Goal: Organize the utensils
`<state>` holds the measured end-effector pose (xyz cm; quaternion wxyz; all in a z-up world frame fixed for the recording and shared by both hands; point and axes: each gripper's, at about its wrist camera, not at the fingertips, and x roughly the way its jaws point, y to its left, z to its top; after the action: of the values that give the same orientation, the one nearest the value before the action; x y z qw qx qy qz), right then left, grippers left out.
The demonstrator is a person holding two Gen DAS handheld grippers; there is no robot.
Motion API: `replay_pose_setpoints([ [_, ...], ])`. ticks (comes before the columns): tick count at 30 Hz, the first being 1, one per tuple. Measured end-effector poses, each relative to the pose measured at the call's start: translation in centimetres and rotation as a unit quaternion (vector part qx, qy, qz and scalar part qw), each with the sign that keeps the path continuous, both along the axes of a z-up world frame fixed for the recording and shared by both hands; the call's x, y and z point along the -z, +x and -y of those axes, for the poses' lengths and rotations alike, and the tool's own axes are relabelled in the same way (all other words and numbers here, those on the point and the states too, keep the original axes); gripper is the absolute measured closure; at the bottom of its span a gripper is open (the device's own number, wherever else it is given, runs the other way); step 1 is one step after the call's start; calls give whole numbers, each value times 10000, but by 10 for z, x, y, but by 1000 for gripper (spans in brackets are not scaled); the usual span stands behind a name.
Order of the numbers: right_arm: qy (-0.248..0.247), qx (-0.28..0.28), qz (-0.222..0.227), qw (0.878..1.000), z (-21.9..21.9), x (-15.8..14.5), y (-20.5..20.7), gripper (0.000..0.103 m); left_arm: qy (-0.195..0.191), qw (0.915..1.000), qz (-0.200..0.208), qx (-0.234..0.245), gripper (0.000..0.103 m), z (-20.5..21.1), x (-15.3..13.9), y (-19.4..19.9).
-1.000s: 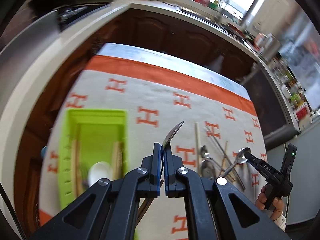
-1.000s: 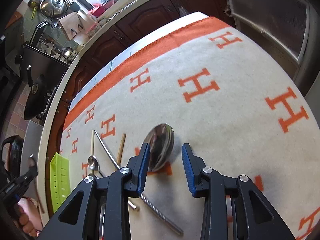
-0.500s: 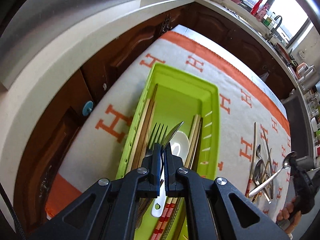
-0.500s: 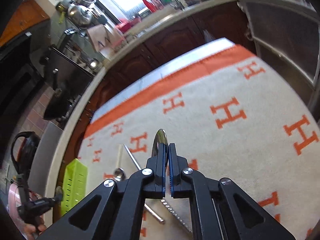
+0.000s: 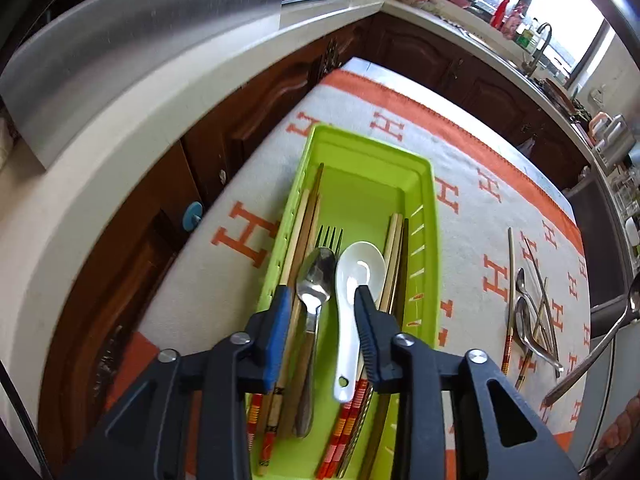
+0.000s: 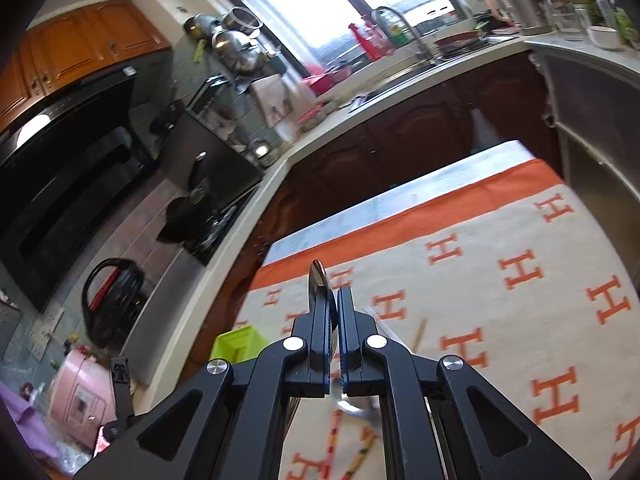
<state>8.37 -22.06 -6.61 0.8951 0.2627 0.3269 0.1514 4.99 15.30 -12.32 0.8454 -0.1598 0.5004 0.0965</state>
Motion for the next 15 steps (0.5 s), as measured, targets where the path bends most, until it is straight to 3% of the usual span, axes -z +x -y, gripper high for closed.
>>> replay_pose_setpoints([
  [2,-32,-249,-3,9997,-22,-8,-4,100,91,9999,93,39,61,0,-8,-7],
  [9,-318,-1112,-127,9932,-114,-20,-14,100,400,9987,305,105,55,-12,-24,-35],
  [15,-713,-1604,-276,9841,-191,-14,-21,100,253,9989,382,-51,53,-39,-11,-49],
])
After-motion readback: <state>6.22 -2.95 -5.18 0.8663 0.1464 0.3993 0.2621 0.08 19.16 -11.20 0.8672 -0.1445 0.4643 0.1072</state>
